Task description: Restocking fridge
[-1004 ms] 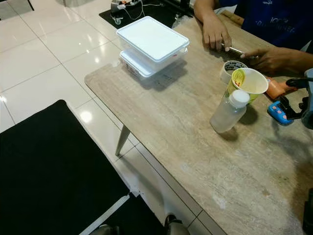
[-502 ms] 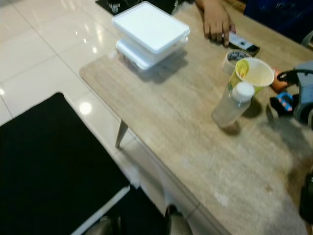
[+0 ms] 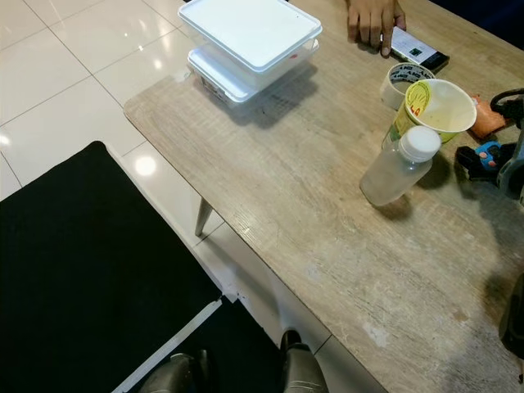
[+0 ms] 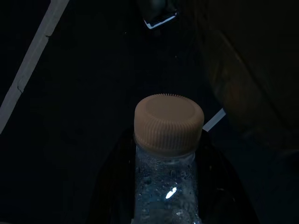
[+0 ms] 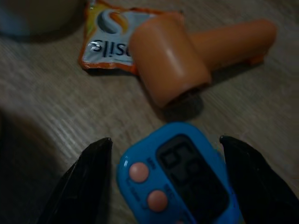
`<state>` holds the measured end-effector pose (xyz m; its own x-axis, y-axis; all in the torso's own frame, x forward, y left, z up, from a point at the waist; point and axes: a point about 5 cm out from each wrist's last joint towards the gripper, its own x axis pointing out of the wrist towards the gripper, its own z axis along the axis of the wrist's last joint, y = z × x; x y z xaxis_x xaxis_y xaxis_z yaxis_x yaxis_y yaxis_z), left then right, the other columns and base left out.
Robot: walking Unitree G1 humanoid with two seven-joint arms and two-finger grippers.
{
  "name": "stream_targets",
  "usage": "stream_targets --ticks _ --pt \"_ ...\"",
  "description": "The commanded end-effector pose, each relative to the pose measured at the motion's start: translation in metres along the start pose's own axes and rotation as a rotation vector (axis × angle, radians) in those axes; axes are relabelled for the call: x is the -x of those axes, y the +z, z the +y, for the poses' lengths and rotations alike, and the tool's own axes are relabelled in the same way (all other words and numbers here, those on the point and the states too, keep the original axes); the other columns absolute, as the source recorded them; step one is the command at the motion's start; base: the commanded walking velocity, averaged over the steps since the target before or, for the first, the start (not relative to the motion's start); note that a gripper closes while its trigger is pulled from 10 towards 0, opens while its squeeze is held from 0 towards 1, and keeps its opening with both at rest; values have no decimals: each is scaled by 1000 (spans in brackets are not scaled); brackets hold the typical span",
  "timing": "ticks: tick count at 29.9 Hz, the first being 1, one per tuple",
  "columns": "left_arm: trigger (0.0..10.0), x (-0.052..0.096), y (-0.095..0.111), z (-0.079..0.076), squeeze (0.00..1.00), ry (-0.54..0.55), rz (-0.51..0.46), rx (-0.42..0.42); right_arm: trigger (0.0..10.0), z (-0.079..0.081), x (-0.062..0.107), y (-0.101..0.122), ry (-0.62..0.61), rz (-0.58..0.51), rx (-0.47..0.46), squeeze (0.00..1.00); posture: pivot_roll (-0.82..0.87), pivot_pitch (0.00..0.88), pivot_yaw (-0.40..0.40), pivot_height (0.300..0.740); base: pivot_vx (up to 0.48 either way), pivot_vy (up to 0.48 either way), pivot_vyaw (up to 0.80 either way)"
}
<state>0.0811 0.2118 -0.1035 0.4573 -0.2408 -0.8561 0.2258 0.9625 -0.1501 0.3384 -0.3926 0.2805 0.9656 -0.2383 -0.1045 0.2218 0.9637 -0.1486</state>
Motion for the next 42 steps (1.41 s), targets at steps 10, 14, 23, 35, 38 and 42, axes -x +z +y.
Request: stream_targets --ticks 10,14,23,35,38,42 --pt "10000 11 -24 3 0 -5 81 -3 10000 -8 5 -22 -21 113 -115 0 -26 447 48 740 0 0 0" --pt "10000 9 -22 1 0 -10 77 -3 10000 -7 7 -24 57 166 -112 0 -38 443 38 740 0 0 0" --pt "10000 5 -18 -2 0 -13 70 4 10000 -15 12 -20 67 198 -4 0 -51 432 24 740 0 0 0" --pt "10000 0 -12 -7 0 -14 55 15 0 -17 14 -29 68 253 60 0 -54 408 17 740 0 0 0" --pt "10000 0 -11 -7 0 -12 53 17 0 -18 14 -31 61 253 52 0 -54 404 17 740 0 0 0" --pt "10000 -1 -10 -7 0 -11 52 19 1059 -22 15 -26 31 216 22 0 -53 398 16 740 0 0 0"
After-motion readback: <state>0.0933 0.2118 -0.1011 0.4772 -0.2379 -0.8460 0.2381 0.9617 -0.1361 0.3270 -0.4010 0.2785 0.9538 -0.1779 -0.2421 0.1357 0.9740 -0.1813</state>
